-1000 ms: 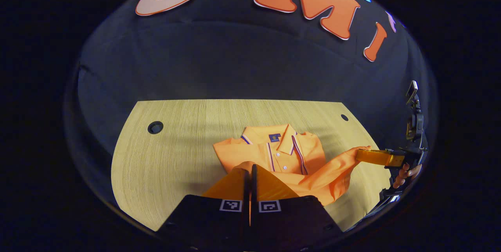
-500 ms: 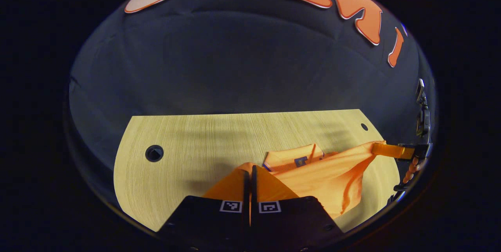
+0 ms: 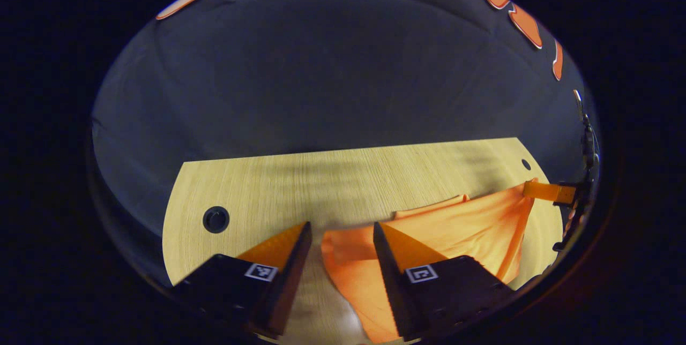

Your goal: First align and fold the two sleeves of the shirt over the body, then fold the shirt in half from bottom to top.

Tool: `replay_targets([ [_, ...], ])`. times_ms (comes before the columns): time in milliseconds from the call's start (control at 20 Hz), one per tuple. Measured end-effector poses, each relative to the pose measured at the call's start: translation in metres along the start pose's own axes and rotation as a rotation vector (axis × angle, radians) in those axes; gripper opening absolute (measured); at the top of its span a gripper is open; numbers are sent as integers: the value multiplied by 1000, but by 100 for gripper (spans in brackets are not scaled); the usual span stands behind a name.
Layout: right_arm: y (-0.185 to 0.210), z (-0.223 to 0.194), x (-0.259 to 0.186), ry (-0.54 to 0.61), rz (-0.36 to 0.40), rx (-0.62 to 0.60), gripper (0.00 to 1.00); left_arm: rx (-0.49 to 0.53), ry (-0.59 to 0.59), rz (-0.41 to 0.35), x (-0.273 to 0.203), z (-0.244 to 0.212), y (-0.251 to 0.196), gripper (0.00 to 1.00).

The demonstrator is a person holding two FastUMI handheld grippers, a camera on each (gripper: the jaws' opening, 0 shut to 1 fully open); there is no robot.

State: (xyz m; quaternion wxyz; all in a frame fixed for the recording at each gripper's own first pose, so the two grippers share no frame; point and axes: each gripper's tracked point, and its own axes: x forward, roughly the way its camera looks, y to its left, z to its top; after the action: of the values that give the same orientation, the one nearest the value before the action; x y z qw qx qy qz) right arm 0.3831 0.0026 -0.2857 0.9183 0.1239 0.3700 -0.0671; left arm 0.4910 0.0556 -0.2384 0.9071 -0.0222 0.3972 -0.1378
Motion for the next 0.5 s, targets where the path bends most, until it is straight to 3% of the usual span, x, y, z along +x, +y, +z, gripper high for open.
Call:
replay_targets([
  [50, -1, 1, -4, -7, 1, -29, 58, -5, -13, 8, -5, 3, 2, 78],
  [100, -1, 1, -8, -13, -1, -58, 71, -9, -18, 11, -10, 5, 2, 84],
  [150, -4, 1, -12, -17, -9, -83, 76, -14, -28, 11, -17, 6, 3, 85],
  [200, -8, 2, -20, -18, -12, -103, 87, -16, -38, 19, -25, 9, 2, 87],
  [500, -9, 28, -88, -164, 18, -104, 96, 19, -156, 51, -97, 26, -18, 96],
])
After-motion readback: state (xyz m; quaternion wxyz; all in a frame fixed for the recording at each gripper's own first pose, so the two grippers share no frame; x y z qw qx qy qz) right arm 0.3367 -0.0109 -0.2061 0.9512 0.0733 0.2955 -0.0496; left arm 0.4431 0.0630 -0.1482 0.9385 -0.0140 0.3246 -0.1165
